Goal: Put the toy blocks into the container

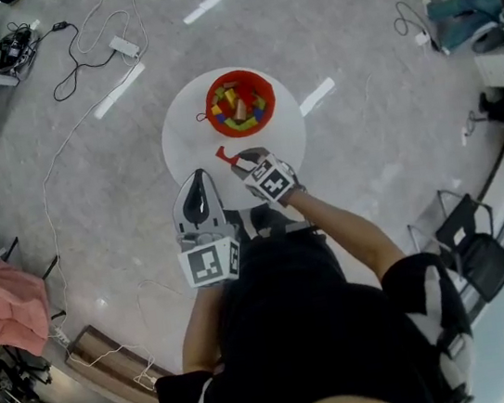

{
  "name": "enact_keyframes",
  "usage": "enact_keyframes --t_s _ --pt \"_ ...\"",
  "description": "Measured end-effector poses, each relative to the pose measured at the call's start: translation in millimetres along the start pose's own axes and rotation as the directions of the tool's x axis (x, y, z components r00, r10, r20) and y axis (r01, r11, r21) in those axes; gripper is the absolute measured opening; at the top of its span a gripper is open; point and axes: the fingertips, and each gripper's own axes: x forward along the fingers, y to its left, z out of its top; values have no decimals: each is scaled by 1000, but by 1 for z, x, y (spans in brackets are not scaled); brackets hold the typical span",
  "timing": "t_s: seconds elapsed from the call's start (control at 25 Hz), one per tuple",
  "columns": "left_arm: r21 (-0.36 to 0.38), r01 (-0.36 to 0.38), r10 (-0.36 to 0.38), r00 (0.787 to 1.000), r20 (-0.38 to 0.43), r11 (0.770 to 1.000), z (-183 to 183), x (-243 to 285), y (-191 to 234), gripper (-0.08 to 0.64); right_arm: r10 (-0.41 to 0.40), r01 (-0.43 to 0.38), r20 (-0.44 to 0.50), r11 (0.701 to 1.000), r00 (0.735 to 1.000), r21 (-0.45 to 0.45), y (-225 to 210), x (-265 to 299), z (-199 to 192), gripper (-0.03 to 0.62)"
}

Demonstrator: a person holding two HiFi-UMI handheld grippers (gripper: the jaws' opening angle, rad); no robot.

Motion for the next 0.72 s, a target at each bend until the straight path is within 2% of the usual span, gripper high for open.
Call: enact_keyframes --t_s 0.16,0.36,0.48,0.72 --pt "24 10 -10 1000 7 1000 4 2 -4 -6 -9 12 142 1000 990 -23 1 -42 47 126" --pt "38 13 -14 1000 27 999 12 5 -9 -6 -95 98 270 995 958 4 -35 -76 88 126" --pt "37 15 -16 999 28 999 15 4 -10 -6 -163 157 261 987 952 45 -64 -78 93 127" --pt "43 20 -21 999 34 999 19 4 -12 -6 -215 208 116 975 970 72 -92 -56 74 127"
